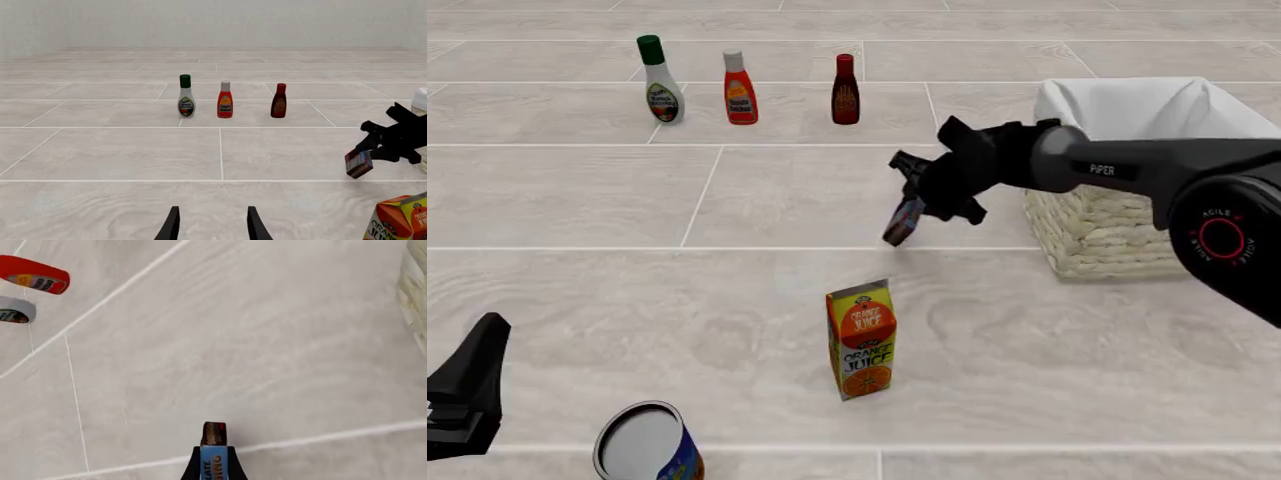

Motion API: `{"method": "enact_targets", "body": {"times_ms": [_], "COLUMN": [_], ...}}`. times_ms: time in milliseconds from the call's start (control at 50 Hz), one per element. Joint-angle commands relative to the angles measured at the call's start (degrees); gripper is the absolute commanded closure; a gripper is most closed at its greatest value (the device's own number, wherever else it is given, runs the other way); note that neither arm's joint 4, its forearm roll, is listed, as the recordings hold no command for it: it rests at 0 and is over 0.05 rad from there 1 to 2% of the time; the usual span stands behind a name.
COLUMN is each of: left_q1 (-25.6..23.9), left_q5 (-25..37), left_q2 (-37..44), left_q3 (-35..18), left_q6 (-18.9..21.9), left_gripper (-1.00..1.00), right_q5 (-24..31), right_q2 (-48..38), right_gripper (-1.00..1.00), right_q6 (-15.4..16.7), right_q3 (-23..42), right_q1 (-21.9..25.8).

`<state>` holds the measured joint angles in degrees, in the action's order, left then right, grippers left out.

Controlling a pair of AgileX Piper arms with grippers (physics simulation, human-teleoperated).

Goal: Pick the chocolate pudding and place it in the basket.

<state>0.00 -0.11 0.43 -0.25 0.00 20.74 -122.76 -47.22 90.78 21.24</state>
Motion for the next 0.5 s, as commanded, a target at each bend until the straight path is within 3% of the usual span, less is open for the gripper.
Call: {"method": "enact_targets", "body": {"times_ms": [20, 500], "left_q1": [0.0, 0.0], "left_q5": [0.0, 0.0], "left_q2": [0.0, 0.0], "left_q3": [0.0, 0.0], "left_q6": [0.0, 0.0], "left_gripper": [-1.0, -1.0], "right_q5": [0.0, 1.08], "right_q2": [2.39, 8.19], "right_gripper": [1.0, 1.0], "right_q6": [2.31, 8.41], "right_q3": [1.13, 4.3], "right_q1": [-0.4, -1.13]}}
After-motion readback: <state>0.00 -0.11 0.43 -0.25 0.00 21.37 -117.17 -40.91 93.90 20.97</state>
